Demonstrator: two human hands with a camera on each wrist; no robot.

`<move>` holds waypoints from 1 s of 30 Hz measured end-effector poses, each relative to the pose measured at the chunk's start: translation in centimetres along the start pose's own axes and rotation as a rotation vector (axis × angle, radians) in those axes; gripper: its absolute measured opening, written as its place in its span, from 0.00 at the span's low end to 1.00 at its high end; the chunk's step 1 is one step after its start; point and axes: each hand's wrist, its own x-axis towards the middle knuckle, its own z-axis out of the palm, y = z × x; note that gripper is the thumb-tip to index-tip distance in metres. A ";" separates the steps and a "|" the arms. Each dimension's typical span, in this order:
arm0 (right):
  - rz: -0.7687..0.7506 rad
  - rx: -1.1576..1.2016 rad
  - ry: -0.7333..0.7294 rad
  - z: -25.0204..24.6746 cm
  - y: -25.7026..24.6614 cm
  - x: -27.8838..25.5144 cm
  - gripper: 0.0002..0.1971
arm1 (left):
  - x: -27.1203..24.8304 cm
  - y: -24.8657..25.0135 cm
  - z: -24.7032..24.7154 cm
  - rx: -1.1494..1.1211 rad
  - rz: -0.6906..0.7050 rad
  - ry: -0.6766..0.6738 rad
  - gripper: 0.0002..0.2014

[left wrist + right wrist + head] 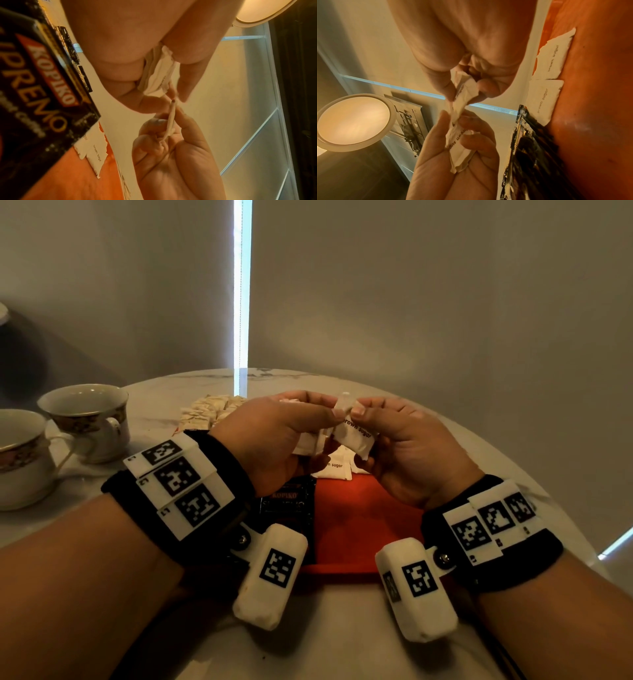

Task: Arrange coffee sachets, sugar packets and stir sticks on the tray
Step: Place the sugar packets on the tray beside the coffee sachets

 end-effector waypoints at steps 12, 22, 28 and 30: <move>-0.017 -0.058 0.034 -0.1 0.2 0.3 0.15 | 0.2 0.1 -0.1 -0.017 0.003 0.094 0.06; -0.017 -0.047 0.076 -0.5 0.3 0.6 0.11 | -0.1 0.6 0.2 -0.062 0.058 0.172 0.05; -0.017 -0.057 0.028 -0.1 0.2 0.3 0.16 | -0.2 0.6 0.4 -0.117 0.078 0.207 0.04; -0.020 -0.070 0.027 0.0 0.2 0.3 0.15 | -0.1 0.5 0.4 -0.112 0.073 0.202 0.04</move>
